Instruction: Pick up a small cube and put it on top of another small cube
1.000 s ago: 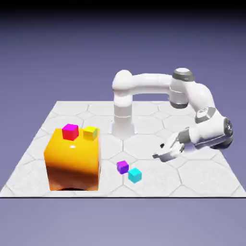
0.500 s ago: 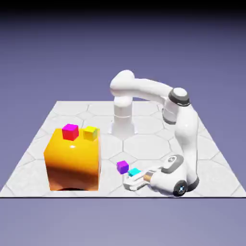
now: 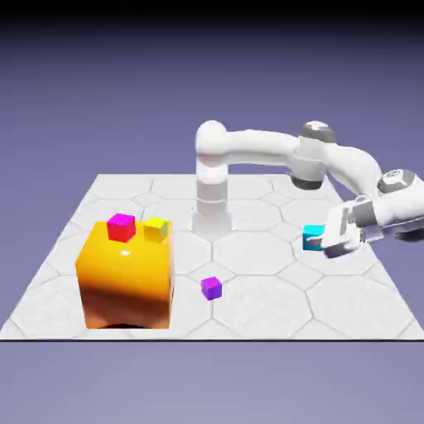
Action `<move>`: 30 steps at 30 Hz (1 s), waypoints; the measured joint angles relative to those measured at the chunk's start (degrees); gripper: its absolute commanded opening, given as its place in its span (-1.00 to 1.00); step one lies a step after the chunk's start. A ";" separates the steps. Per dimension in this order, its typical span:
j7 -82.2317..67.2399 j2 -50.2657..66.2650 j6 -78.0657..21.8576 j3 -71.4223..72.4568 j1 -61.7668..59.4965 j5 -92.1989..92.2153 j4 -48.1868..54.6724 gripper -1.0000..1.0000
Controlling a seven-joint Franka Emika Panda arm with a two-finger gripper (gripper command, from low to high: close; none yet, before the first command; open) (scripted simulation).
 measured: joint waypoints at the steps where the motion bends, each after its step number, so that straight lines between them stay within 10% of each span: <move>1: -2.34 0.22 0.13 -2.08 1.94 -0.53 -0.17 -1.00; 30: -70.27 6.65 3.88 -62.30 58.18 -15.99 -5.08 -1.00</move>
